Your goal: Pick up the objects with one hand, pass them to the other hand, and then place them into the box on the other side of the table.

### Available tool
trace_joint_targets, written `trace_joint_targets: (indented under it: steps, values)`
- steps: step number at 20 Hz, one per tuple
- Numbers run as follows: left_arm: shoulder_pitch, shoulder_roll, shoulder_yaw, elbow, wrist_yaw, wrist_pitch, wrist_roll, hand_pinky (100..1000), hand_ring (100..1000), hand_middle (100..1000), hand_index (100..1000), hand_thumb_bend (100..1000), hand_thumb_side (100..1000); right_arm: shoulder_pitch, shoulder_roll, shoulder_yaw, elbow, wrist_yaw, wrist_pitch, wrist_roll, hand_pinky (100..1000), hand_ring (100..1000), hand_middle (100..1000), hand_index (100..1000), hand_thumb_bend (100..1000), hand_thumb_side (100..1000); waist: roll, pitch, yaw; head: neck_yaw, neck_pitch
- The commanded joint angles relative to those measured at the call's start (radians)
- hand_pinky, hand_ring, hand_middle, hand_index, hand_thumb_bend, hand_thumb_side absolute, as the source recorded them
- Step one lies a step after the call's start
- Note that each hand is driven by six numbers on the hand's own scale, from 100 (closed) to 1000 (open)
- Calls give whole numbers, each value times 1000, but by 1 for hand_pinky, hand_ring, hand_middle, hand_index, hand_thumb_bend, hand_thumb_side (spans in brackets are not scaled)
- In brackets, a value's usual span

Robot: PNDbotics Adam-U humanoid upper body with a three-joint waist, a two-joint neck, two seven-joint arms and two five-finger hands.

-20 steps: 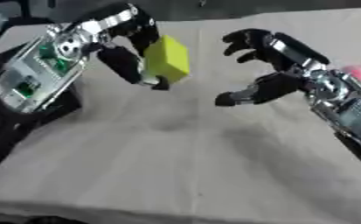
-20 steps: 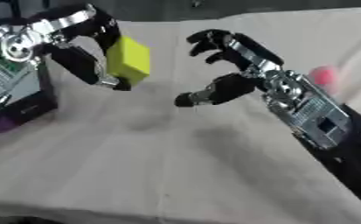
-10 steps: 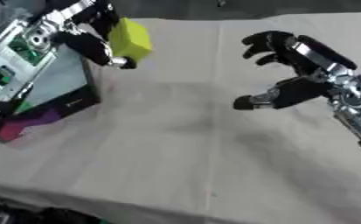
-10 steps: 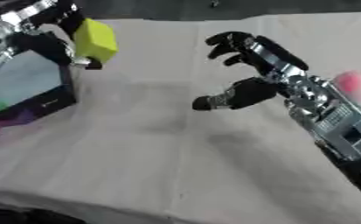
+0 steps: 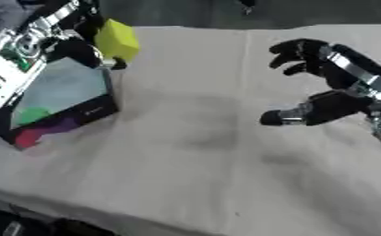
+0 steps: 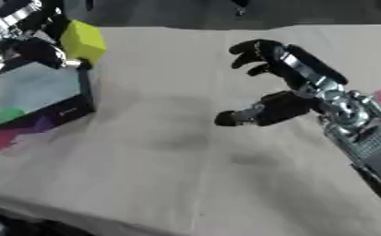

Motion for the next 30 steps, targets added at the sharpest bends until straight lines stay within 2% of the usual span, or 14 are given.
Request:
trace_joint_targets:
  steps: [1, 5, 18, 26, 28, 30]
  values:
    - [-7, 48, 35, 25, -9, -2, 22, 660, 461, 355, 217, 693, 100, -11, -19, -18, -26, 3, -1, -5, 796, 860, 666, 828, 821, 222, -17, 4, 0, 25, -18]
    - [-1, 50, 59, 69, -18, -5, 46, 660, 461, 356, 220, 694, 100, -7, -12, -27, -33, -1, -2, -14, 795, 859, 663, 826, 819, 221, -25, 13, -3, 42, -22]
    - [5, 47, 114, 198, -70, -24, 98, 662, 467, 359, 225, 694, 100, 5, -4, -50, -71, 13, -9, -30, 795, 852, 650, 802, 841, 238, -43, 46, -22, 59, -20]
    - [5, 46, 137, 249, -113, -17, 117, 665, 473, 364, 234, 692, 100, 5, 4, -48, -61, 26, -11, -29, 795, 852, 654, 804, 845, 242, -48, 56, -22, 118, -24]
    - [5, 45, 141, 257, -121, -18, 121, 669, 479, 375, 248, 681, 100, 6, 5, -48, -57, 28, -11, -30, 795, 852, 654, 804, 846, 243, -49, 57, -21, 131, -26]
    - [4, 44, 142, 262, -131, -22, 122, 679, 497, 412, 308, 660, 100, 6, 7, -48, -55, 30, -13, -31, 795, 852, 654, 804, 847, 243, -49, 58, -21, 134, -26]
